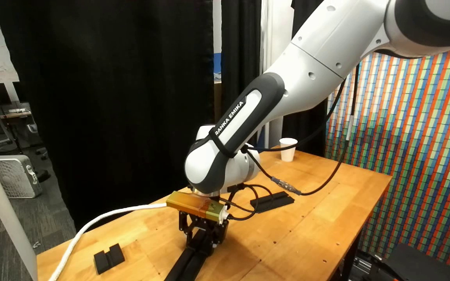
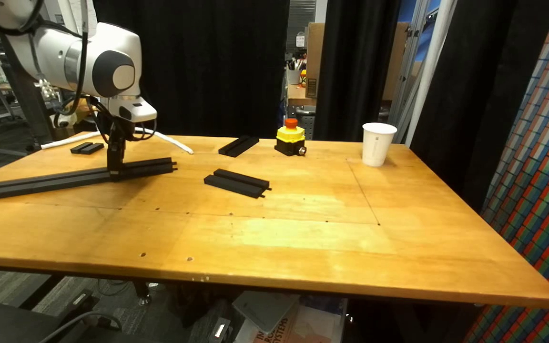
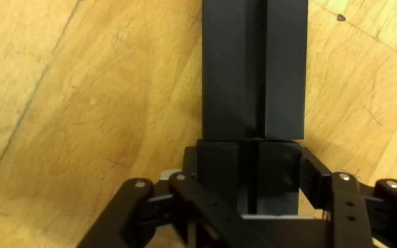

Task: Connect the black pads together

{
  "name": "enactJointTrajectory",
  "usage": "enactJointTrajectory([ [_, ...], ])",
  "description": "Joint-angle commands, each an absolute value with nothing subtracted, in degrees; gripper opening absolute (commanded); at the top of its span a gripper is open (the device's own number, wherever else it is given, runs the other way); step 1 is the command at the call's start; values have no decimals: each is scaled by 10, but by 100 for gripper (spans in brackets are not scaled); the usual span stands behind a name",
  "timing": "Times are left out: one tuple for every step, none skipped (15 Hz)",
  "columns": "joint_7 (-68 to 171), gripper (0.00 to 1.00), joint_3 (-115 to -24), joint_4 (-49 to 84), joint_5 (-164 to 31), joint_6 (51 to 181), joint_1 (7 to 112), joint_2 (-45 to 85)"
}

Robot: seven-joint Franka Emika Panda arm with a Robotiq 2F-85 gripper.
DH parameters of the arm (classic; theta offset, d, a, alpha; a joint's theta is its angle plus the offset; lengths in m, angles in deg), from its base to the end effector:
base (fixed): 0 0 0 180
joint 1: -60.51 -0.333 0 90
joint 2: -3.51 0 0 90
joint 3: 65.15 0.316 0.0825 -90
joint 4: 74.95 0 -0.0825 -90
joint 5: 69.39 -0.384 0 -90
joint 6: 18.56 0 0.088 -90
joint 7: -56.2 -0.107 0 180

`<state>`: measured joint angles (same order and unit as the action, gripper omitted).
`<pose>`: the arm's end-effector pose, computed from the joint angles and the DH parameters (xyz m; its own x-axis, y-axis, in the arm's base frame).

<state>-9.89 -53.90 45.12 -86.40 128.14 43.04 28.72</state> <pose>0.5171 0.2774 0.2144 0.5990 -0.7670 -0.2298 -0.7980 -0.5957 -0.0918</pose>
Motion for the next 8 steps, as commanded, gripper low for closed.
enactJointTrajectory([
  [-79, 45, -537, 432, -873, 1285, 431, 311],
  [-77, 45, -537, 432, -872, 1285, 431, 311],
  [-77, 45, -538, 431, -870, 1283, 431, 310],
  [-77, 45, -539, 430, -869, 1283, 431, 310],
  [-76, 45, -541, 430, -867, 1283, 430, 308],
  [-76, 45, -542, 430, -865, 1282, 429, 307],
  [-74, 45, -543, 429, -864, 1280, 429, 308],
  [-72, 45, -543, 428, -864, 1279, 430, 308],
])
